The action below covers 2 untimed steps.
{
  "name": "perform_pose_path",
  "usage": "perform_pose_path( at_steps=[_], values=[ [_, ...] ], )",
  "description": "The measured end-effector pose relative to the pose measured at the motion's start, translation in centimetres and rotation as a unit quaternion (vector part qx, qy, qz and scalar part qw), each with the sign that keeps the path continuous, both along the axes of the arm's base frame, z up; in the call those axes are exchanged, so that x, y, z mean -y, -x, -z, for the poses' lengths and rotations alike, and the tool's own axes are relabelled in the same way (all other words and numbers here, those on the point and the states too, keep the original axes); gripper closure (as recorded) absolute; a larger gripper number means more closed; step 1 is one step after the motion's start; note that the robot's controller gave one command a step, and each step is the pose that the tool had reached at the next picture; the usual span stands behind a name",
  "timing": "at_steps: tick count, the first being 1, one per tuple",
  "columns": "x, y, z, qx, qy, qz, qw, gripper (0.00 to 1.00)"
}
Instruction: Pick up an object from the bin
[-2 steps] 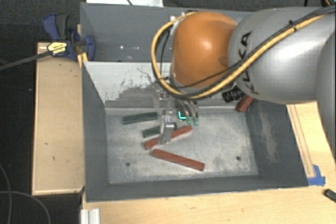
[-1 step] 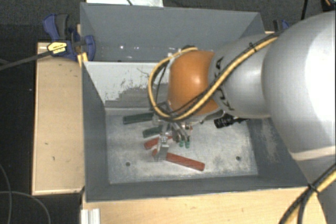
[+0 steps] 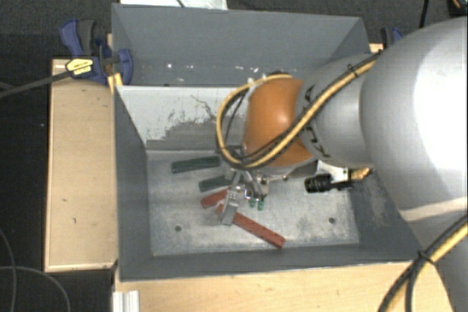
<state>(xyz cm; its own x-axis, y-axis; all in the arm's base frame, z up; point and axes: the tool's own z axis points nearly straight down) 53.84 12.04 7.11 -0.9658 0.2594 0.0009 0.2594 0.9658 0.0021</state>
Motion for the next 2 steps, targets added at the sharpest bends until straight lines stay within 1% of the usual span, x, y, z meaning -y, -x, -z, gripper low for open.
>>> perform_pose_path(
  at_steps=[1,2],
  values=[
    [0.04,-0.34,-0.53,0.0053,0.0,0.002,1.0,1.0],
    [0.08,-0.08,-0.05,0.001,0.0,0.003,1.0,0.0]
  ],
)
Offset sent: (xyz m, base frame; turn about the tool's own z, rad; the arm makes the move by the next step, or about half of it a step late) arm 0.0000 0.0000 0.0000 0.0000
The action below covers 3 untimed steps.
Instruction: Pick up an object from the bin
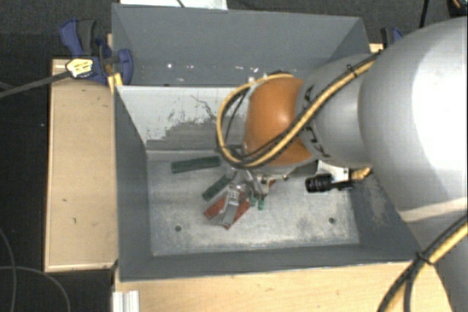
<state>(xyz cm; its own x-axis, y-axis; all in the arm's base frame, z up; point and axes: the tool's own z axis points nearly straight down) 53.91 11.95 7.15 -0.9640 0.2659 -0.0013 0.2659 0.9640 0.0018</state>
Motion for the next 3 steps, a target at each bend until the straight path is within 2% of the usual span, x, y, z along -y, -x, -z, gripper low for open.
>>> perform_pose_path(
  at_steps=[1,2,3],
  values=[
    [-0.04,-0.11,-0.15,0.0018,-0.001,0.001,1.0,1.0],
    [0.01,0.08,0.1,-0.001,0.0,0.001,1.0,0.0],
    [0.07,-0.05,-0.04,0.0009,0.0,0.002,1.0,1.0]
  ],
)
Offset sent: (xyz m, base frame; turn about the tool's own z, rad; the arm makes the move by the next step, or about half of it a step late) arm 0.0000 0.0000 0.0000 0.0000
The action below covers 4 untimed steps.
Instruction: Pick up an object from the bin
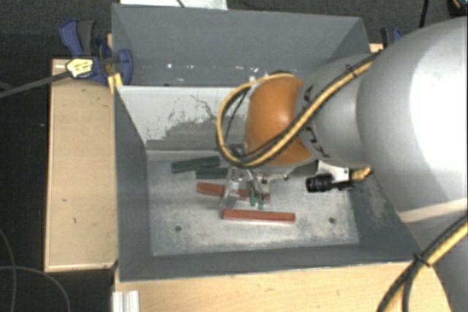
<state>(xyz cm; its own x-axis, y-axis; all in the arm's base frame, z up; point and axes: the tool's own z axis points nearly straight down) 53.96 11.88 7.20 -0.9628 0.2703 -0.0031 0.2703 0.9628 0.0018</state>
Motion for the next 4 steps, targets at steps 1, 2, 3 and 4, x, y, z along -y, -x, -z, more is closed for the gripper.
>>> perform_pose_path(
  at_steps=[1,2,3,4],
  values=[
    [-0.3,-0.1,-20.7,0.004,-0.001,-0.011,0.9999,1.0],
    [-0.3,0.1,-20.2,-0.0004,0.0,-0.012,0.9999,0.0],
    [4.5,-0.9,-6.9,-0.0031,0.001,-0.175,0.9846,0.0],
    [2.0,0.4,0.4,-0.0024,0.0,-0.197,0.9805,0.0]
  ],
)
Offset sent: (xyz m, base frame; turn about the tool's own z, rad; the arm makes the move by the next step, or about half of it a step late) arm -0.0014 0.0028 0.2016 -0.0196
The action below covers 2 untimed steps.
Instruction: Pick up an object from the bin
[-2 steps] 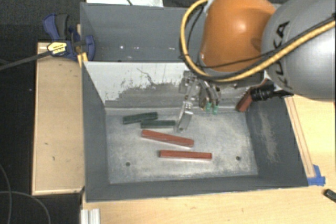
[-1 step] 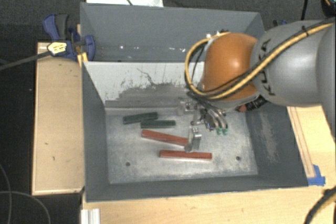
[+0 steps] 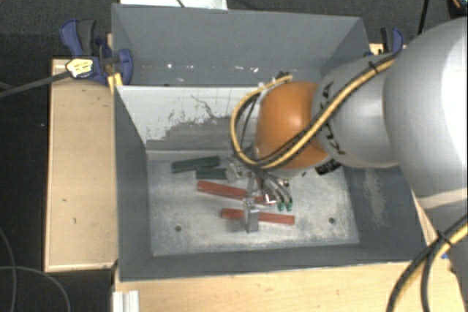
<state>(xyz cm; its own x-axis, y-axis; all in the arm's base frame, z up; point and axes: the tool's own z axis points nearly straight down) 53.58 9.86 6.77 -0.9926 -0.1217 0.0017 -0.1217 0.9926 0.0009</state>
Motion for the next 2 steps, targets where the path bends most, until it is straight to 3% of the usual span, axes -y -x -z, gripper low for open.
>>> perform_pose_path(
  at_steps=[1,2],
  values=[
    [0.04,-0.28,-0.64,0.0028,-0.001,0.003,1.0,1.0],
    [0.08,-0.23,-0.38,0.003,-0.001,0.004,1.0,0.0]
  ],
)
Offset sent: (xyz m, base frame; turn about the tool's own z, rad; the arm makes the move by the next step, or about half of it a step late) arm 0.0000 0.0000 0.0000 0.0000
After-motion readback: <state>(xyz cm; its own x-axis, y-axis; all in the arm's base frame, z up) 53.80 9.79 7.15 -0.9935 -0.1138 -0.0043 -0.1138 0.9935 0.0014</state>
